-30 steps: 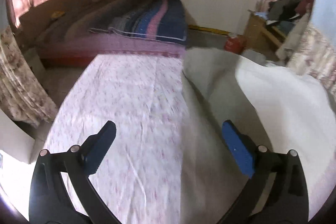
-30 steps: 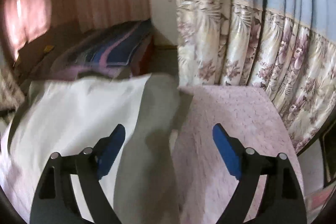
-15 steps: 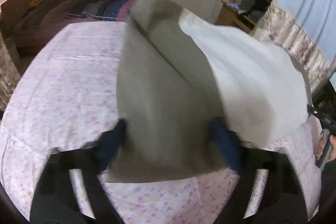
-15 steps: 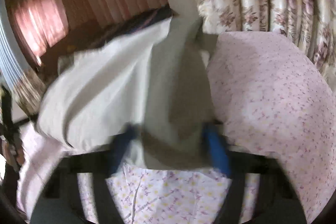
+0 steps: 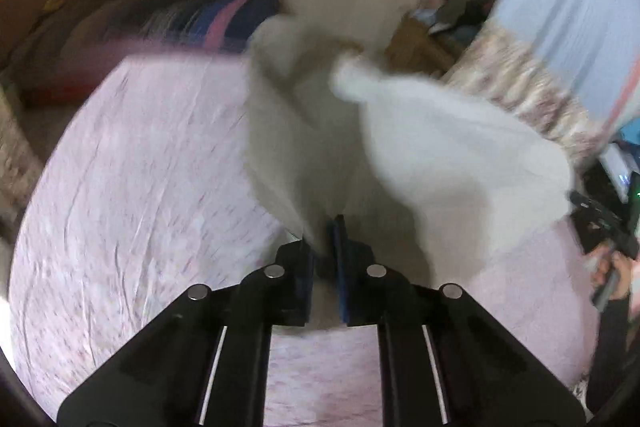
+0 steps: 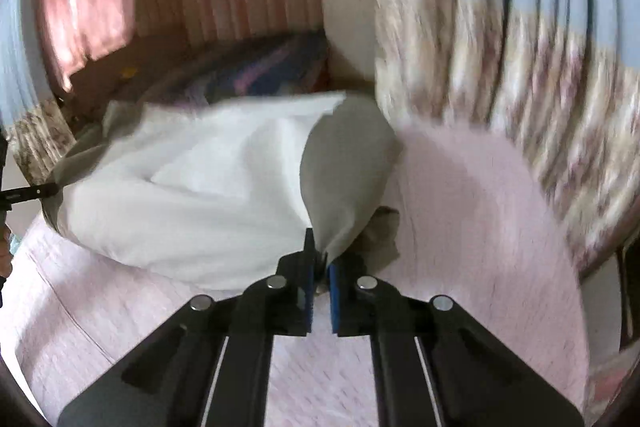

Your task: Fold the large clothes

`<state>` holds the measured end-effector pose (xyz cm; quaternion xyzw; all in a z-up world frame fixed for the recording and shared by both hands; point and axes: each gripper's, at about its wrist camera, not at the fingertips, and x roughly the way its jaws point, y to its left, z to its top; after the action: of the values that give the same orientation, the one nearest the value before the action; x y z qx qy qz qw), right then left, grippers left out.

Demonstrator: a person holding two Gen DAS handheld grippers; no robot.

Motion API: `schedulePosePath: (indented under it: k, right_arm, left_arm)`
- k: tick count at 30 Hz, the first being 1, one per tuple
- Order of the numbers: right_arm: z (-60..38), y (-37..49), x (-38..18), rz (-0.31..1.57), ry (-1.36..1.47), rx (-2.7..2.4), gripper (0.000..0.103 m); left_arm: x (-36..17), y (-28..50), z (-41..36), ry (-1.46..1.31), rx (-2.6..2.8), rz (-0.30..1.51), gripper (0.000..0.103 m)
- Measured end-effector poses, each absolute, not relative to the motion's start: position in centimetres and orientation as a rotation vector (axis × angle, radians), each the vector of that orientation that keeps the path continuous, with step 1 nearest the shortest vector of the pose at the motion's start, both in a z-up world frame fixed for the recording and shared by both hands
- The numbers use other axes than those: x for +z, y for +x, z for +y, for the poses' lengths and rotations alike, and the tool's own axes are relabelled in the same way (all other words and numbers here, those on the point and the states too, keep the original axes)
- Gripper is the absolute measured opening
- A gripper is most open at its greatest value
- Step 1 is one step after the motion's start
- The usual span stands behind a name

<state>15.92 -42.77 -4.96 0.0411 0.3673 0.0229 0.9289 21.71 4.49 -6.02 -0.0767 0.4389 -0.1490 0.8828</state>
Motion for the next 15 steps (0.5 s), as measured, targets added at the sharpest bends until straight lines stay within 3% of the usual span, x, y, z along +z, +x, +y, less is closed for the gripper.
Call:
schedulePosePath:
  k: [3, 4, 5, 6, 7, 8, 9, 11, 15]
  right_arm:
    - [-43.8, 16.3, -9.6, 0.865, 0.126, 0.054, 0.013]
    - [-44.1, 16.2, -9.8, 0.871, 0.14, 0.05, 0.019]
    - [-44.5, 16.0, -9.6, 0.861, 0.163, 0.04, 0.032]
    - [-45.1, 15.6, -9.0, 0.853, 0.194, 0.019, 0.044]
    - [-45.4, 15.2, -8.4, 0.843, 0.213, 0.001, 0.048]
    - [-45.6, 14.6, -7.6, 0.815, 0.224, -0.013, 0.06]
    - [-45.5, 13.3, -6.5, 0.758, 0.231, -0.022, 0.072]
    - [-45.0, 11.9, -4.9, 0.664, 0.214, -0.052, 0.076]
    - [-42.9, 12.1, -3.0, 0.57, 0.118, -0.09, 0.088]
  left_arm:
    - [-10.1, 22.8, 6.0, -0.264, -0.326, 0.992, 0.017]
    - [-10.3, 22.9, 6.1, -0.251, -0.312, 0.991, 0.029]
    - [-10.2, 22.8, 6.1, -0.229, -0.286, 0.982, 0.045]
    - [-9.9, 22.7, 6.2, -0.208, -0.25, 0.968, 0.054]
    - [-9.5, 22.4, 6.3, -0.182, -0.2, 0.954, 0.07]
    - [-9.0, 22.2, 6.4, -0.165, -0.177, 0.946, 0.083]
    - [-8.3, 21.7, 6.5, -0.156, -0.161, 0.925, 0.087]
    - [-7.3, 20.7, 6.4, -0.144, -0.137, 0.891, 0.098]
    - [-5.1, 19.3, 5.0, -0.083, -0.022, 0.819, 0.1]
